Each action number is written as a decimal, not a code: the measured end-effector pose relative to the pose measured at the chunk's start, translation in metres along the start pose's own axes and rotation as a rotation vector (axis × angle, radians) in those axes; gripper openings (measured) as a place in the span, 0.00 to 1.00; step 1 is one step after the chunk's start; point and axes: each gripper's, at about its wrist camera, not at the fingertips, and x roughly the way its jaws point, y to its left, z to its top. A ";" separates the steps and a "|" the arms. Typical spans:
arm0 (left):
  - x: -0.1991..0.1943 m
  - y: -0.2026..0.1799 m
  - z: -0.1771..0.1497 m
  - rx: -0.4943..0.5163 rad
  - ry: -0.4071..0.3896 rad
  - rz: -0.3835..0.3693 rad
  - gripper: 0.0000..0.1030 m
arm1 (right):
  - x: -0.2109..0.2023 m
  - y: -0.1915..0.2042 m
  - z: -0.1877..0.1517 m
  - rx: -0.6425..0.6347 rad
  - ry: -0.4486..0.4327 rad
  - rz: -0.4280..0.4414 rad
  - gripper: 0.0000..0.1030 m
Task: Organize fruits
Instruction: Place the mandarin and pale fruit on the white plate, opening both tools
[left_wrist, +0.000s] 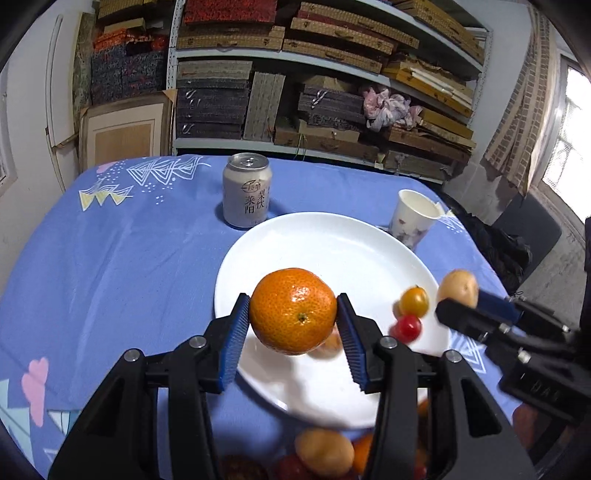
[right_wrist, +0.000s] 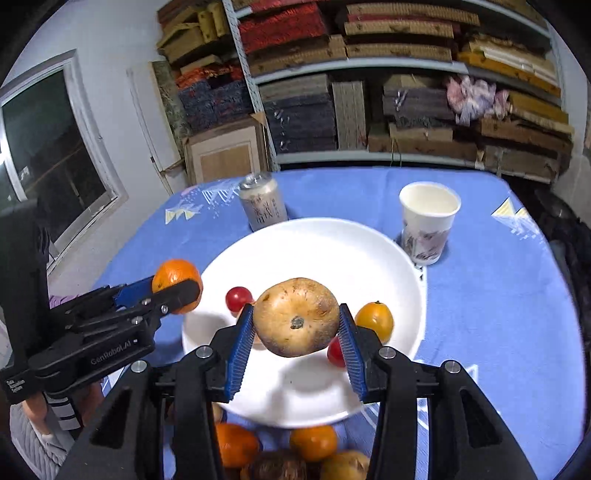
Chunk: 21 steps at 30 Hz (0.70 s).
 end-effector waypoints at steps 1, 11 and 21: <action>0.014 0.001 0.006 0.005 0.018 0.007 0.45 | 0.010 -0.002 0.000 0.005 0.018 0.001 0.44; 0.085 0.001 0.028 -0.003 0.114 0.006 0.46 | 0.041 0.006 -0.009 -0.067 0.089 -0.032 0.47; 0.009 0.009 0.011 -0.020 0.025 0.026 0.66 | -0.017 0.007 -0.015 -0.031 -0.022 -0.020 0.64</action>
